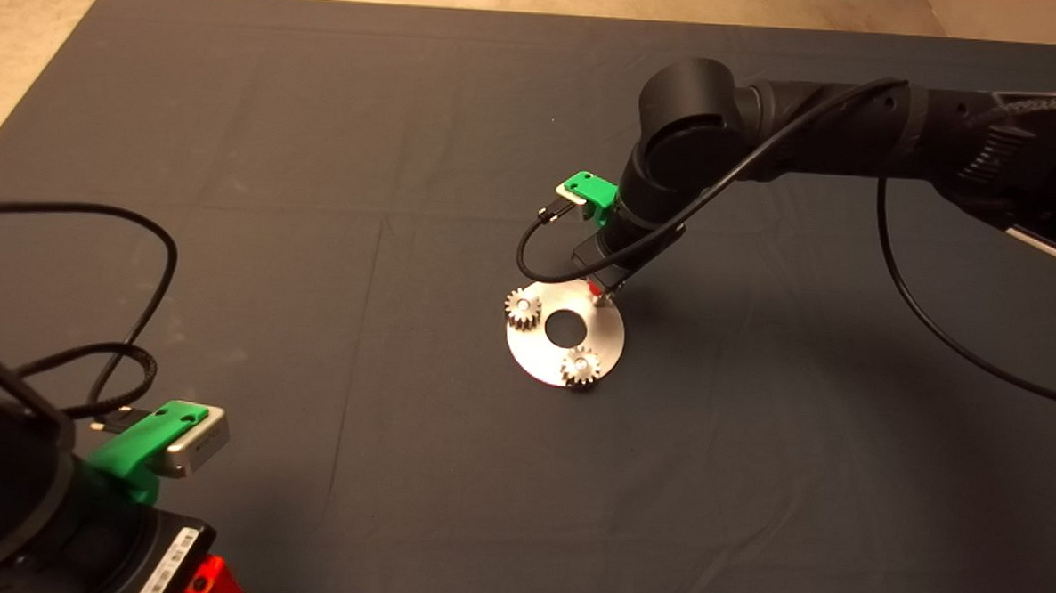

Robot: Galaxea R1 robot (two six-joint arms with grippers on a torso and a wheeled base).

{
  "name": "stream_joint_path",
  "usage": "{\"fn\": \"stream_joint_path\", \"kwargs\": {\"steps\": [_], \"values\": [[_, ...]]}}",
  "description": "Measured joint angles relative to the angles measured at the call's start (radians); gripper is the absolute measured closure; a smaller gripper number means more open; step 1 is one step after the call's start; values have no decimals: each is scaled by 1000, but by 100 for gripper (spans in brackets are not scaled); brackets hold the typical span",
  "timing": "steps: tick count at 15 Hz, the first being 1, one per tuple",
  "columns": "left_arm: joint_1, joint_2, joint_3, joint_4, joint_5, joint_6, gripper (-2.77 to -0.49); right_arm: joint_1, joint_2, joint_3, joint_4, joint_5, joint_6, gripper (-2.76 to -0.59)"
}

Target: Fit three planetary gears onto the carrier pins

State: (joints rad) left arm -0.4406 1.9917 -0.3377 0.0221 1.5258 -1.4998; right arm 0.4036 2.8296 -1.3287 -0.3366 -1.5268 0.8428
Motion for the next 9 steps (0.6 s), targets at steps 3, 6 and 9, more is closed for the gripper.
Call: {"fn": "stream_joint_path", "kwargs": {"steps": [3,6,9], "values": [[0,0,0,0,0,0,-246,-2,2,0,0,0,0,-103],[0,0,0,0,0,0,-246,-5,3,0,0,0,0,-103],[0,0,0,0,0,0,-246,-16,4,0,0,0,0,-103]]}}
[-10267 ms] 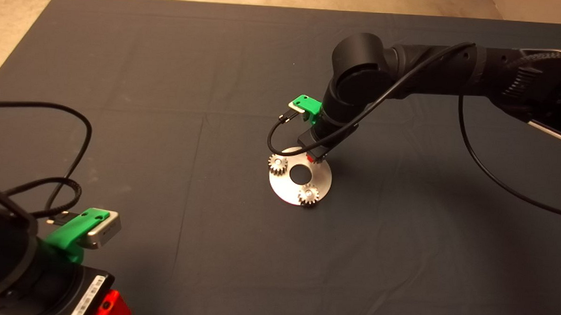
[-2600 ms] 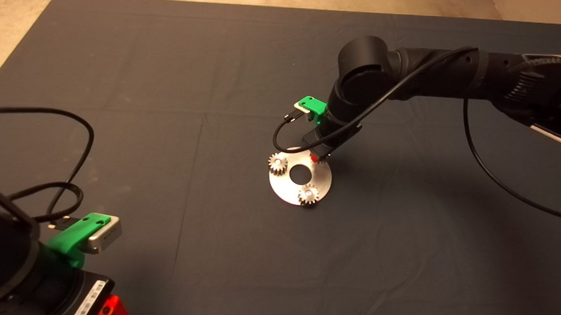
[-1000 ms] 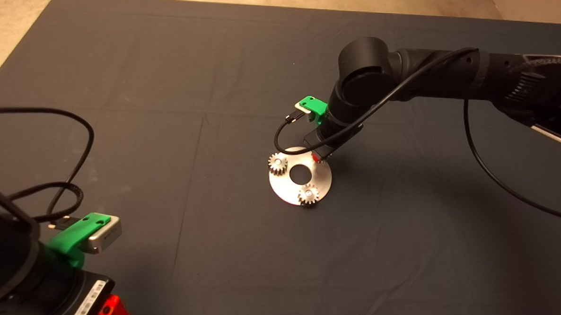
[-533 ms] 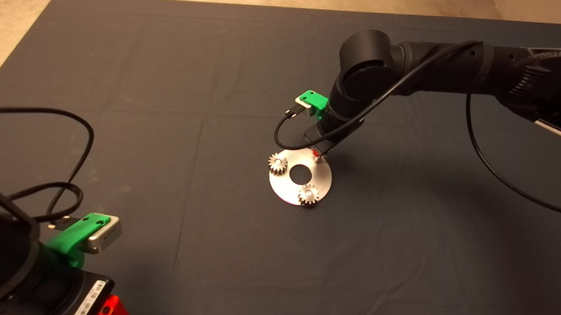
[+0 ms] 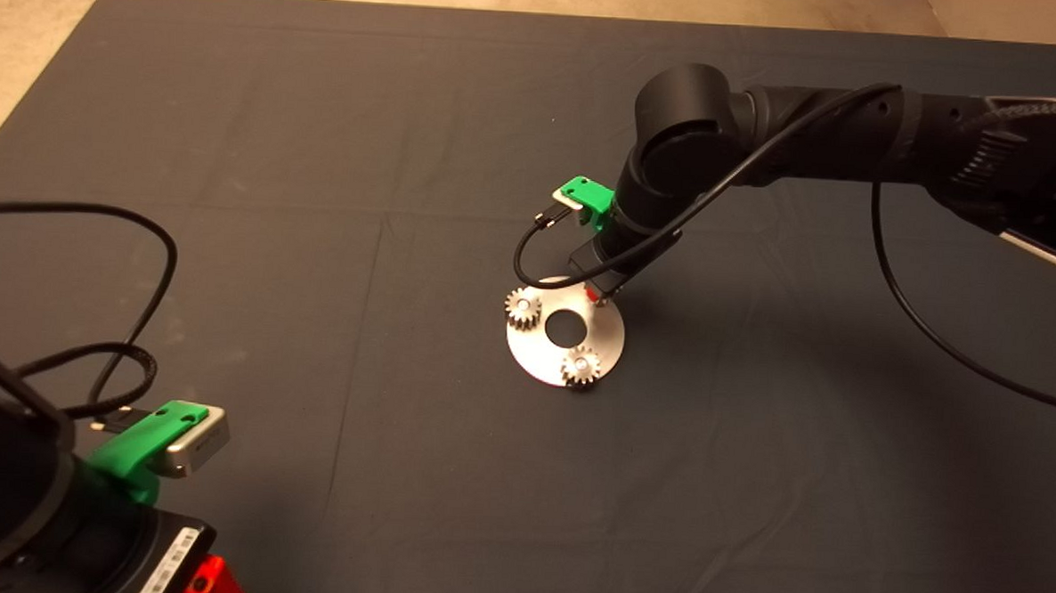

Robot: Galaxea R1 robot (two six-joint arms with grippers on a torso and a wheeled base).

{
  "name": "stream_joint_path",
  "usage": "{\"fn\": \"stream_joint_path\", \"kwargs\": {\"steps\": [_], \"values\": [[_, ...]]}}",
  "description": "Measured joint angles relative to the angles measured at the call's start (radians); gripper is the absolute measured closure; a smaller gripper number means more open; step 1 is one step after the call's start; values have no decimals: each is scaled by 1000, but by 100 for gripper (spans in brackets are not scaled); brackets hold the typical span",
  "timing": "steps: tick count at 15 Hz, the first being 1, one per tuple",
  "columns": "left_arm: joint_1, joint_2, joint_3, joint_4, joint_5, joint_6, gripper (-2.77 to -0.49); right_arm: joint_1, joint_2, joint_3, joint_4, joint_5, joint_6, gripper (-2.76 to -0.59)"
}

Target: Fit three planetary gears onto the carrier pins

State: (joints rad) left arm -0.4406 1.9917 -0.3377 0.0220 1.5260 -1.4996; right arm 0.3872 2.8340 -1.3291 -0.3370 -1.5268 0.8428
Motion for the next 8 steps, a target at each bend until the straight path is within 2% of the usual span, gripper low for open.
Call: {"fn": "stream_joint_path", "kwargs": {"steps": [8], "values": [[6,0,0,0,0,0,-246,-30,0,-24,-26,6,-4,-103]]}}
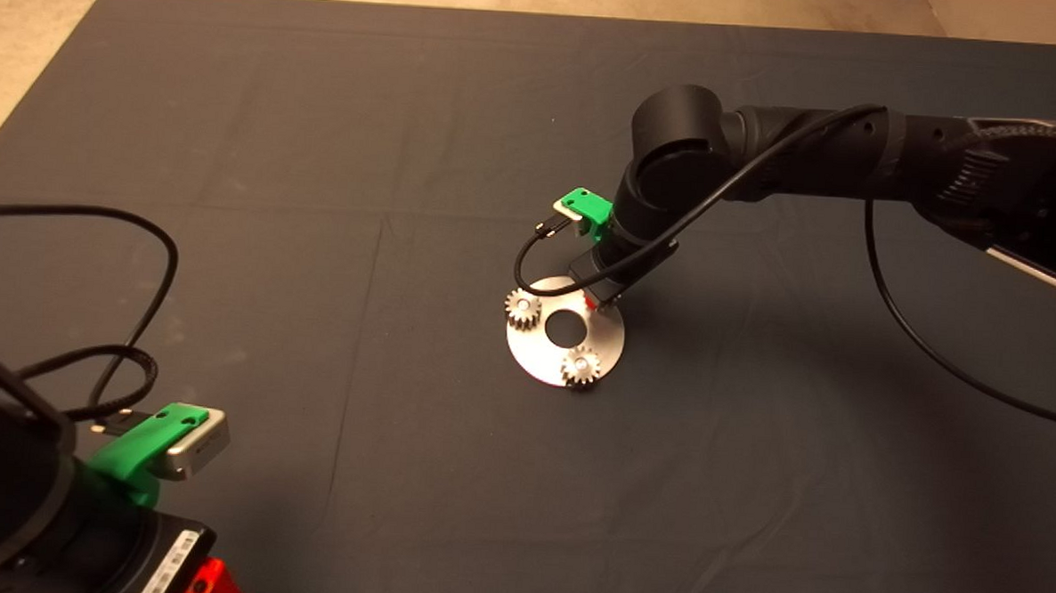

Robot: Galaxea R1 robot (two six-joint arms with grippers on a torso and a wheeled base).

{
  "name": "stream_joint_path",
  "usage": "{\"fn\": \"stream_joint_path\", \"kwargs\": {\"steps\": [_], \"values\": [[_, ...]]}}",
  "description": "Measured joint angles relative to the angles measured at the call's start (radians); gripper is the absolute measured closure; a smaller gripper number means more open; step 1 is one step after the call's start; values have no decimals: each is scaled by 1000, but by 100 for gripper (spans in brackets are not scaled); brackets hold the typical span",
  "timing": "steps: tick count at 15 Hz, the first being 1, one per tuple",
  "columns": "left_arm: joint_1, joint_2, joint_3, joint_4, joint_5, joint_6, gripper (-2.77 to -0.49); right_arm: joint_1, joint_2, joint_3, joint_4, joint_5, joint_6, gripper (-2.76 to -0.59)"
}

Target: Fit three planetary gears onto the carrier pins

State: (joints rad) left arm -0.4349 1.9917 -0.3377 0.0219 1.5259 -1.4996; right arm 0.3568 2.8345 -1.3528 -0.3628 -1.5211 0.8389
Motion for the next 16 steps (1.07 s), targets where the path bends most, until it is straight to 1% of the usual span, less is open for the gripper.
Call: {"fn": "stream_joint_path", "kwargs": {"steps": [10,16], "values": [[0,0,0,0,0,0,-246,-5,0,-6,-6,2,-1,-103],[0,0,0,0,0,0,-246,-5,0,-6,-7,1,-1,-117]]}}
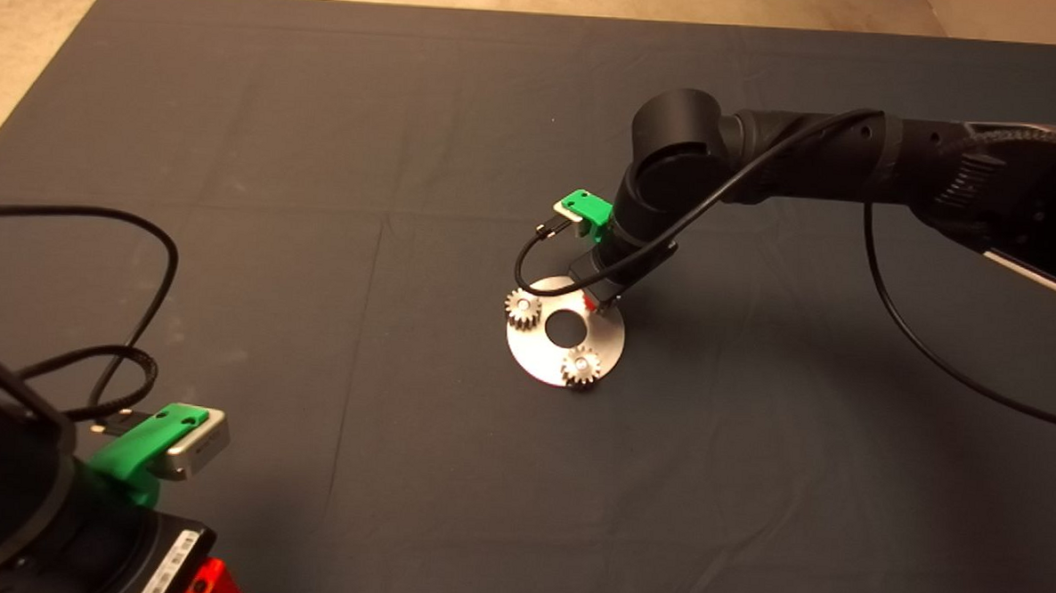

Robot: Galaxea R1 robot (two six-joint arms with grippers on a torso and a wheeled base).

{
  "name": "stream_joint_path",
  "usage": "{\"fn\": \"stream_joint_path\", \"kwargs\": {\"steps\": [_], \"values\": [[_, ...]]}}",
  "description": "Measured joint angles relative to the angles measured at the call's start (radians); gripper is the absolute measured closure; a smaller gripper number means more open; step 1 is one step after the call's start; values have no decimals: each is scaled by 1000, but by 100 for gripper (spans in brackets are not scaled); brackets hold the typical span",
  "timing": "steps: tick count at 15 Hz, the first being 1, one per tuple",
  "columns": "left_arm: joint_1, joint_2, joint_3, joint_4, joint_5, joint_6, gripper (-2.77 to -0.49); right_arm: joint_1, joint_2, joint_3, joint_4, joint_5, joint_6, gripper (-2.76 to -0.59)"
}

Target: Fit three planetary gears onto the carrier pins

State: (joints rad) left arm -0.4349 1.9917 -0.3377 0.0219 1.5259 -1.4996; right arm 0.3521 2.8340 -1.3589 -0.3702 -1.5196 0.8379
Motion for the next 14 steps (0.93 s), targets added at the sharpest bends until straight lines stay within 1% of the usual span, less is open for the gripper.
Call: {"fn": "stream_joint_path", "kwargs": {"steps": [1,3,5,6,7,8,9,10,11,12,13,14], "values": [[0,0,0,0,0,0,-246,0,0,0,0,0,0,-117],[0,0,0,0,0,0,-246,0,0,0,-1,0,0,-127],[0,0,0,0,0,0,-246,0,0,0,-1,-1,0,-130],[0,0,0,0,0,0,-246,2,0,0,-1,-3,0,-140],[0,0,0,0,0,0,-246,6,-1,0,0,-4,0,-143],[0,0,0,0,0,0,-246,16,-1,2,6,-3,0,-145],[0,0,0,0,0,0,-246,32,-3,5,20,-4,-1,-148],[0,0,0,0,0,0,-246,59,-9,11,60,-4,-1,-159],[0,0,0,0,0,0,-246,89,-18,31,115,-6,-1,-160],[0,0,0,0,0,0,-246,112,-31,59,160,-6,0,-161],[0,0,0,0,0,0,-246,131,-43,87,196,-7,0,-172],[0,0,0,0,0,0,-256,144,-63,119,228,-4,1,-174]]}}
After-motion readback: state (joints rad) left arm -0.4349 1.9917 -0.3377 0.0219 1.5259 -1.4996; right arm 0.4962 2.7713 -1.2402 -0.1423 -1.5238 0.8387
